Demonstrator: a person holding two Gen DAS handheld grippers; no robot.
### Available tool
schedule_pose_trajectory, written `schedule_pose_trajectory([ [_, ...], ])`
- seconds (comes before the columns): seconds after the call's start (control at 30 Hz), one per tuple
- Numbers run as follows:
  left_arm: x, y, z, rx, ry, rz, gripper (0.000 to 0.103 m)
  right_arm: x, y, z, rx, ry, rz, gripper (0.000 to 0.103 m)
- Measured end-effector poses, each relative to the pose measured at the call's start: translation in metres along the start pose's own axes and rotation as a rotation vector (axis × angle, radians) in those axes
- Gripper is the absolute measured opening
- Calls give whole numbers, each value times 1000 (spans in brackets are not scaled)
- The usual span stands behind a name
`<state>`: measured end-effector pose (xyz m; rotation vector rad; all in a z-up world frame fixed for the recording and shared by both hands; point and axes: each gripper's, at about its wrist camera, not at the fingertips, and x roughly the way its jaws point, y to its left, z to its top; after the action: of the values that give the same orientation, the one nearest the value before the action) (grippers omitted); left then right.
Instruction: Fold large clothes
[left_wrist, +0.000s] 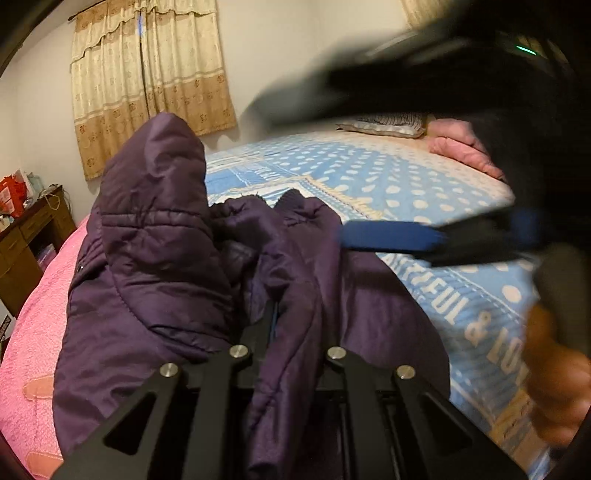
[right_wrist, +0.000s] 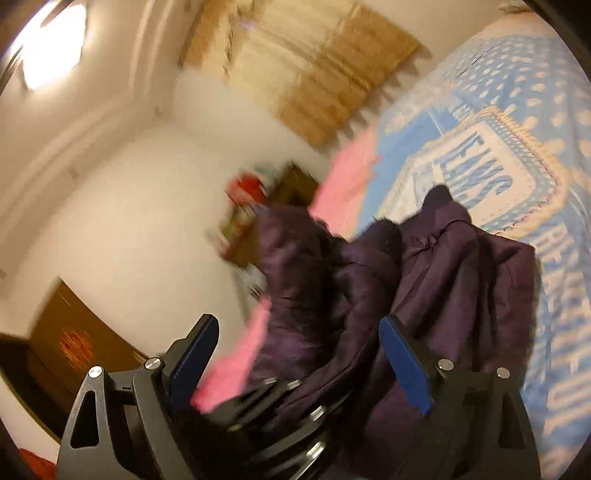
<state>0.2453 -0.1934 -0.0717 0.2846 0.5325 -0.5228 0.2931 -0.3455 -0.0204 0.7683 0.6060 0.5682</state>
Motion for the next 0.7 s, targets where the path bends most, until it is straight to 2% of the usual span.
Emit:
schedule_pose_trajectory([
  [0.07,-5,2,-5,2,-11,-12,11,24,-3,6,-17,95,-2,89],
  [0.13,-5,2,-6,-4,-20,-26,11,51,1,14,-66,199,-77,92],
  [0.2,-6,4,-6,-6,-28,-30,11,63,6,22,-95,250,-78,98],
  [0.33,-11,-2,-9,21,-37,-19,11,80,5,35,-64,324,-83,98],
  [0.4,-15,-7,-11,37,-43,-10,12,79,8,36,-83,328,-102,98],
  [0.5,-25,-9,-14,7,-63,-47,14,67,18,33,-137,305,-106,98],
  [0.7,-40,-8,-16,-20,-98,-80,14,62,10,37,-69,257,-14,98],
])
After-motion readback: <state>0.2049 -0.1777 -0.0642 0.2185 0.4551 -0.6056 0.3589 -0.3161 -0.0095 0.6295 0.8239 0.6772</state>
